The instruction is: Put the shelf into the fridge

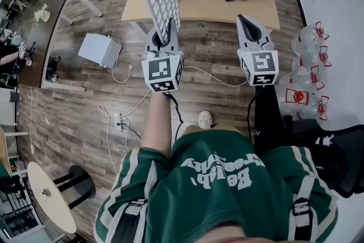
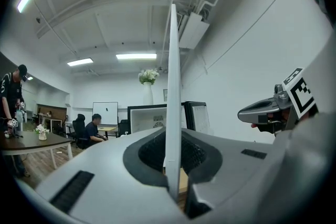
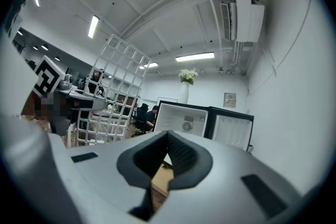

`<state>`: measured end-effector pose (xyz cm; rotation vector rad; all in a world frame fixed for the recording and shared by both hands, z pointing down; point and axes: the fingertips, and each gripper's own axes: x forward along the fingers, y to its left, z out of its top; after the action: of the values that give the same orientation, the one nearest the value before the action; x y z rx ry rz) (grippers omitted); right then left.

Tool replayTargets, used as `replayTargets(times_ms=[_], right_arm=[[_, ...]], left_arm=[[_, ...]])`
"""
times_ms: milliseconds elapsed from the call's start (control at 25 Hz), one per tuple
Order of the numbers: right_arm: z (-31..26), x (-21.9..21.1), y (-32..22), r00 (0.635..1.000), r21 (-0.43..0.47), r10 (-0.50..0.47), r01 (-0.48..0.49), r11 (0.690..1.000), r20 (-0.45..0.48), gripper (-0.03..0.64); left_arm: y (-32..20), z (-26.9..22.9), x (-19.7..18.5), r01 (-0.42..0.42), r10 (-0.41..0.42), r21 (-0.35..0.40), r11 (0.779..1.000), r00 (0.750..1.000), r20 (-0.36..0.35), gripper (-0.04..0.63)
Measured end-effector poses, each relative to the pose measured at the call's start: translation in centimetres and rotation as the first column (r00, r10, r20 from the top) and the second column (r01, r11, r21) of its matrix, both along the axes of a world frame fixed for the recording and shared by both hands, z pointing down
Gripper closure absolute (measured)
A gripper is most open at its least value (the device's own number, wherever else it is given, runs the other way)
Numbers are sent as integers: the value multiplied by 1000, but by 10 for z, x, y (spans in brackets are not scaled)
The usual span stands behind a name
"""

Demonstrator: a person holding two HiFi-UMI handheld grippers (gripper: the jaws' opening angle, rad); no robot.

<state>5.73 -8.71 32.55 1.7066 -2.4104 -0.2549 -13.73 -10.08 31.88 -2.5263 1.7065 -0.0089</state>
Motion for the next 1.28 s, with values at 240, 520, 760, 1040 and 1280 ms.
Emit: replayTargets(times_ms=[240,520,760,1040,1280], right_arm=[[7,-14,-29,997,11,27,-26,1000,-74,614],[11,-17,-39,995,12,39,-38,999,-90,614],[7,-18,-52,996,25,37,-35,999,-80,614],[8,-13,-79,980,65,37,-25,998,-195,614],[15,-5,-122,966,77,28,-9,997,-258,614]], left_arm=[[-32,7,-10,-18,18,-8,1000,1000,6,572],[-43,8,-10,-33,33,-9,999,999,-8,572],[-57,5,-14,-35,34,-8,999,998,-53,572],[-85,10,-8,-17,15,-21,1000,995,-94,572],[-131,22,-1,-6,-2,-58,998,990,-138,572]])
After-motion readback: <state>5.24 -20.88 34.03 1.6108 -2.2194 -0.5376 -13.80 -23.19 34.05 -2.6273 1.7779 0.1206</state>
